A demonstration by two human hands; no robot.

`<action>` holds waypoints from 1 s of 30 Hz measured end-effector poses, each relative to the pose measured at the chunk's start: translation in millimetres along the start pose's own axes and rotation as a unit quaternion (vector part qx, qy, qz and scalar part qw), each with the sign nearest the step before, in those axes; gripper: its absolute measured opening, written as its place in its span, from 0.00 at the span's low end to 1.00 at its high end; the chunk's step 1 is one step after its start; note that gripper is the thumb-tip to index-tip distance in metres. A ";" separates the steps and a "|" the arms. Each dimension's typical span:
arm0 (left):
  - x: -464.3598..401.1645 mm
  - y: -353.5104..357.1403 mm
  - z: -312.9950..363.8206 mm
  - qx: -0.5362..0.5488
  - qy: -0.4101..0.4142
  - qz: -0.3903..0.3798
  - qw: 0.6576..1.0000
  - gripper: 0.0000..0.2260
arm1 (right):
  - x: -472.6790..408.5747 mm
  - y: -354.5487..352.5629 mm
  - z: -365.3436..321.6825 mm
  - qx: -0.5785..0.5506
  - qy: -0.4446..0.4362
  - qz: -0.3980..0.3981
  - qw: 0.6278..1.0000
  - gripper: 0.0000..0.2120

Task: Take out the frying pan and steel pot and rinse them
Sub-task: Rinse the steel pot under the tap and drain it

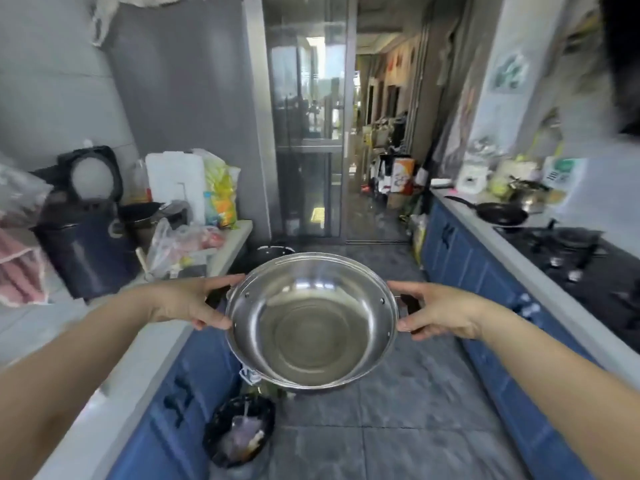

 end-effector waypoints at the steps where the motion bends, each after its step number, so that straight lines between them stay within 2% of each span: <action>1: -26.2 11.2 26.5 -0.007 0.010 -0.018 1.000 0.41 | 16.1 -28.4 11.7 -0.009 0.007 0.024 1.000 0.31; 7: -174.9 82.0 180.8 -0.063 0.106 -0.102 0.987 0.38 | 116.8 -167.5 89.1 -0.077 0.047 0.187 0.978 0.37; 11: -262.9 133.1 269.7 -0.119 0.179 -0.157 0.964 0.44 | 171.7 -226.5 131.2 -0.115 0.068 0.272 0.953 0.37; 14: -319.2 171.1 324.7 -0.152 0.203 -0.199 0.947 0.45 | 202.2 -262.4 158.1 -0.131 0.084 0.324 0.933 0.36; 19: -396.9 225.2 419.0 -0.203 0.274 -0.247 0.907 0.45 | 241.5 -316.8 193.6 -0.180 0.097 0.417 0.886 0.36; 23: -433.8 263.6 482.6 -0.202 0.314 -0.281 0.884 0.43 | 265.5 -344.2 217.2 -0.207 0.098 0.493 0.840 0.37; 27: -456.8 307.8 533.9 -0.193 0.336 -0.292 0.874 0.38 | 288.3 -361.7 246.4 -0.212 0.102 0.576 0.783 0.34; 30: -480.5 347.4 559.2 -0.209 0.347 -0.303 0.862 0.41 | 304.1 -373.8 267.4 -0.221 0.112 0.614 0.750 0.30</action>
Point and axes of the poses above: each hand's wrist, its own x-axis away from the middle knuckle, its own y-axis out of the palm, z = x × y, the point moved 7 cm from there along -x, towards the middle knuckle, and after that the axes turned 7 degrees about -x, right-handed, at the moved point
